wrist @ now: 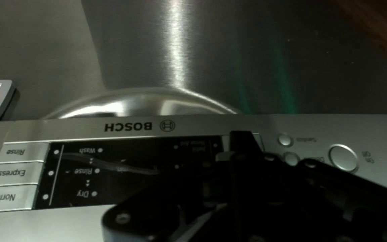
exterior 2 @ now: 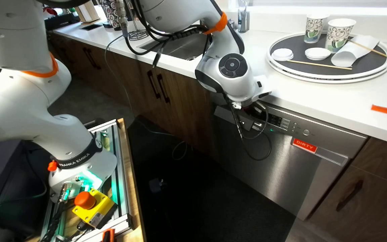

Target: Press the button on the oven

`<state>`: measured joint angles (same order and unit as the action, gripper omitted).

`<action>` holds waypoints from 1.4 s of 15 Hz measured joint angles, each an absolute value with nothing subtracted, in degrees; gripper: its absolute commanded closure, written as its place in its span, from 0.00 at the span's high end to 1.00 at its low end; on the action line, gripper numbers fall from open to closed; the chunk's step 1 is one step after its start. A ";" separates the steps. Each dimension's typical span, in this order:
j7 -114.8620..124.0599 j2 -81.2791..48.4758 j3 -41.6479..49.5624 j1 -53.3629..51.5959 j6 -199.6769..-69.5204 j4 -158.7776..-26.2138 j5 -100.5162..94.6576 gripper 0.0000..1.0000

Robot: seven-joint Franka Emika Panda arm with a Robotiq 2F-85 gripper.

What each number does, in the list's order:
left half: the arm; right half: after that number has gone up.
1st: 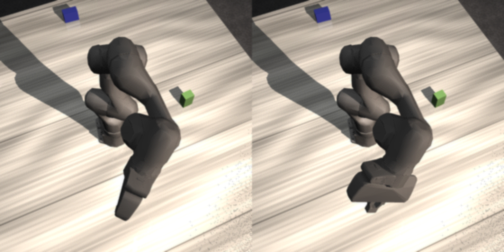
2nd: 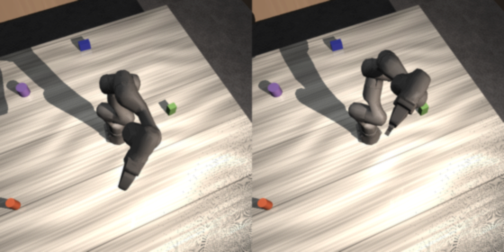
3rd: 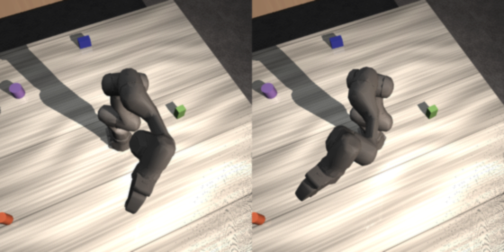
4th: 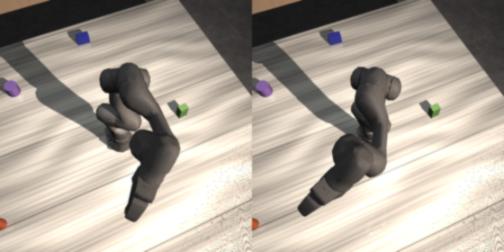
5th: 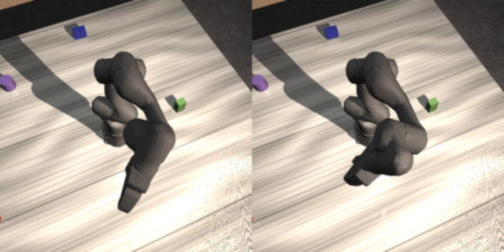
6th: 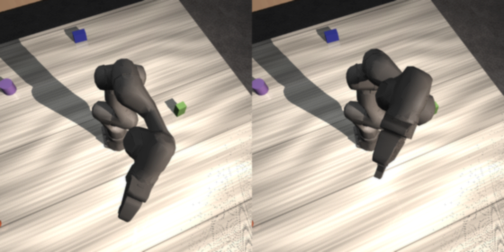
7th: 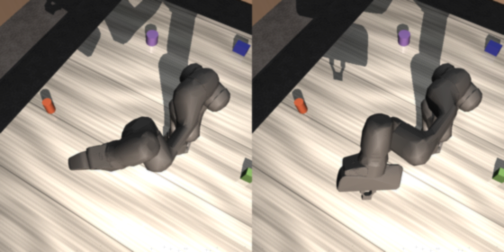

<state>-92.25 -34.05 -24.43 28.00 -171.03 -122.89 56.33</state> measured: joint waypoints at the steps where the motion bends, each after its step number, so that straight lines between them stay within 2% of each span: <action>1: -92.09 -34.05 -24.18 27.69 -171.00 -122.89 56.24 0.00; 21: -94.28 -35.52 -29.13 33.07 -171.02 -122.48 61.31 0.00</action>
